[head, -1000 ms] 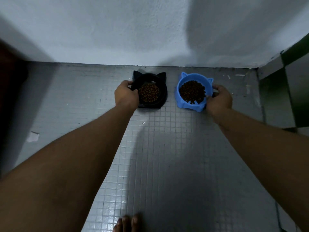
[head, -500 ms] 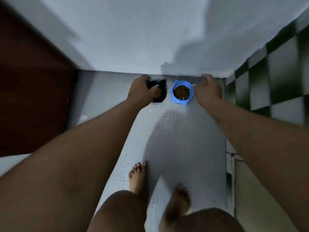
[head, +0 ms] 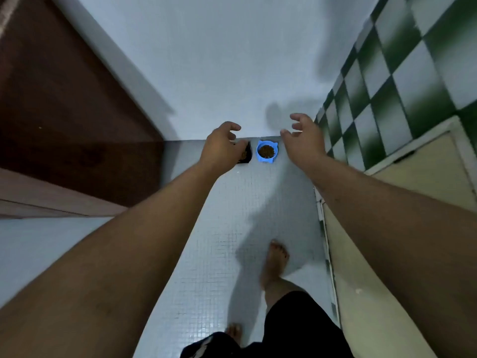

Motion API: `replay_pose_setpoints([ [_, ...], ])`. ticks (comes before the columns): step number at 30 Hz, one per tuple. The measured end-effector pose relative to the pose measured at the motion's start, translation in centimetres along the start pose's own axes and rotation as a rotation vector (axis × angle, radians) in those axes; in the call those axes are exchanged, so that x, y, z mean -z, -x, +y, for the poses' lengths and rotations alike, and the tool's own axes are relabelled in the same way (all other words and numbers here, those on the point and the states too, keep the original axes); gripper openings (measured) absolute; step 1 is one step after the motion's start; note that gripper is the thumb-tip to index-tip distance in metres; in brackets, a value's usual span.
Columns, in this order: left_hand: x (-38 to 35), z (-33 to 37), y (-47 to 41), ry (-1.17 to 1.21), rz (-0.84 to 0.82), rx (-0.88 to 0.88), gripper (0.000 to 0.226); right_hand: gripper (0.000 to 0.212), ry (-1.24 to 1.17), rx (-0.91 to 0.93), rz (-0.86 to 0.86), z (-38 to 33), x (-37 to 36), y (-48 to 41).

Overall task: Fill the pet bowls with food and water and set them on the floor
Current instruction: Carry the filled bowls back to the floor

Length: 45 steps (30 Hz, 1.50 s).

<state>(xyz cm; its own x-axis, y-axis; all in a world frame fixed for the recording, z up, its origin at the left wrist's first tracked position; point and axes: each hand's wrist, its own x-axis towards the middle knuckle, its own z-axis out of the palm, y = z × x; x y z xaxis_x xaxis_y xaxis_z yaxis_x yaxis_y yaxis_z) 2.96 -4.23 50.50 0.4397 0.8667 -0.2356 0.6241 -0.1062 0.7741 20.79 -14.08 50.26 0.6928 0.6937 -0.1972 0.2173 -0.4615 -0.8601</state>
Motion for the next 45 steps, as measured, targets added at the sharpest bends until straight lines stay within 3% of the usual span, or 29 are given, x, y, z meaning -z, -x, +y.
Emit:
replay_pose_setpoints([
  [11, 4.8, 5.8, 21.5, 0.126, -0.085, -0.286, 0.02, 0.029, -0.11, 0.118, 0.231, -3.9, 8.4, 24.1],
  [25, -5.3, 14.3, 47.1, 0.09, -0.383, -0.714, 0.022, 0.038, -0.056, 0.075, 0.675, 3.5, 24.7, 54.2],
  [38, -16.4, 17.6, 78.4, 0.16, -0.861, -0.98, 0.015, 0.036, -0.059, -0.165, 1.175, 12.7, 35.2, 90.0],
  [45, -22.5, 16.0, 91.6, 0.173, -1.18, -0.956, 0.014, 0.032, -0.081, -0.338, 1.42, 18.1, 37.0, 103.4],
])
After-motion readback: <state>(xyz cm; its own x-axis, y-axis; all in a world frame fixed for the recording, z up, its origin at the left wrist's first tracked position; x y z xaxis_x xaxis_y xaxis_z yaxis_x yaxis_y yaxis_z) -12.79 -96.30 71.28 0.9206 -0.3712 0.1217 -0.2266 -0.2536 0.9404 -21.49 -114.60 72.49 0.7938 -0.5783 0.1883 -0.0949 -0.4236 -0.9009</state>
